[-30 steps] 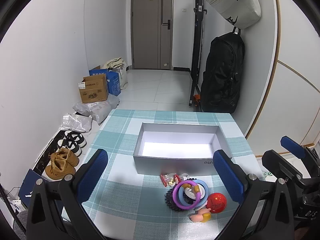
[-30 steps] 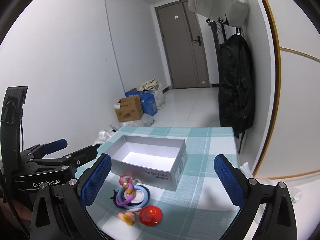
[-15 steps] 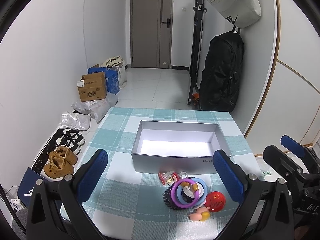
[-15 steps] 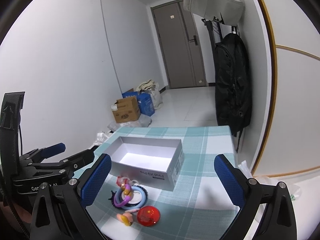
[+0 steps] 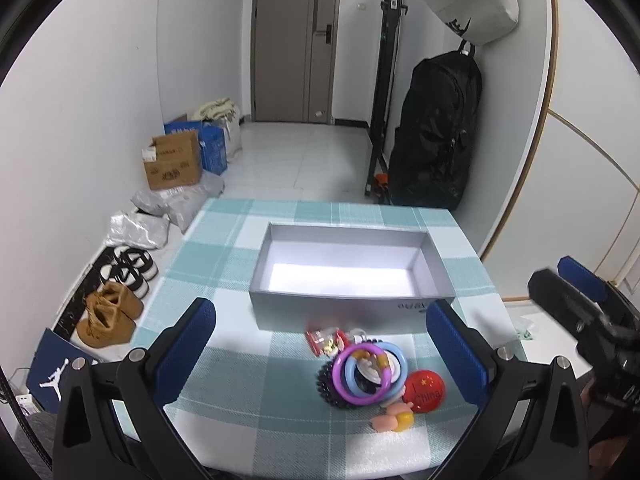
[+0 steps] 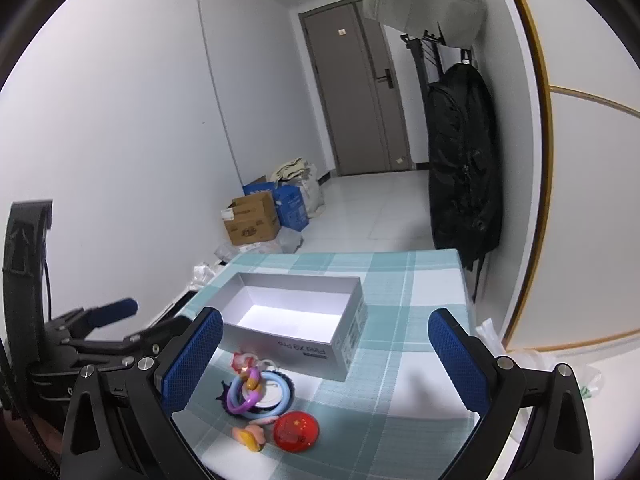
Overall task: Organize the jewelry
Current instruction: 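Lower the left tool onto the pink doll figure and close on it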
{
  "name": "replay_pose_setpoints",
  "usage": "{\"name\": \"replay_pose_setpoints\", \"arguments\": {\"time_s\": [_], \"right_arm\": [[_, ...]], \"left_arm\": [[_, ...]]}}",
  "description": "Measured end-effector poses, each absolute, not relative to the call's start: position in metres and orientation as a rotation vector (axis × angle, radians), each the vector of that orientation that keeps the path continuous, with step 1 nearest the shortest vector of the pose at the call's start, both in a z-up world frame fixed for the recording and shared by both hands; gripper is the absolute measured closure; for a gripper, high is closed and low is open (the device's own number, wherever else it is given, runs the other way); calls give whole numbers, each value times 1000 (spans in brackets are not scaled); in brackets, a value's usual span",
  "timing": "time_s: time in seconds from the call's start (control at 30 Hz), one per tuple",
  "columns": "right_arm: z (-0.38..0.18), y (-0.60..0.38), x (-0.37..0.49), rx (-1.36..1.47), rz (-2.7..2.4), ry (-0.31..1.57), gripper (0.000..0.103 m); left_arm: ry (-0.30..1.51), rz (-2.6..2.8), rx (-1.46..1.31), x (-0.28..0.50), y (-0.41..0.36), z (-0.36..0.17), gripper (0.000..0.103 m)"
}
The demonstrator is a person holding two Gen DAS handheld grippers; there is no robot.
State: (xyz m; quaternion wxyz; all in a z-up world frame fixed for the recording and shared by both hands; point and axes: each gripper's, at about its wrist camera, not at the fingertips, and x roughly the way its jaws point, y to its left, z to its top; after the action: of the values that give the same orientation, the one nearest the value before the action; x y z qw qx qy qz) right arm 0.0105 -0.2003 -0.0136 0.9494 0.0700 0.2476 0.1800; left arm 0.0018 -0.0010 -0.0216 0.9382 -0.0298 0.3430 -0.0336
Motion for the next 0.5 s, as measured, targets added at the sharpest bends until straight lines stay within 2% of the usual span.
{"name": "replay_pose_setpoints", "arguments": {"time_s": [0.23, 0.43, 0.5], "right_arm": [[-15, -209, 18, 159, 329, 542, 0], [-19, -217, 26, 177, 302, 578, 0], [-20, -219, 28, 183, 301, 584, 0]], "left_arm": [[829, -174, -80, 4, -3, -45, 1], [949, -279, 7, -3, -22, -69, 1], [992, -308, 42, -5, -29, -77, 7]]}}
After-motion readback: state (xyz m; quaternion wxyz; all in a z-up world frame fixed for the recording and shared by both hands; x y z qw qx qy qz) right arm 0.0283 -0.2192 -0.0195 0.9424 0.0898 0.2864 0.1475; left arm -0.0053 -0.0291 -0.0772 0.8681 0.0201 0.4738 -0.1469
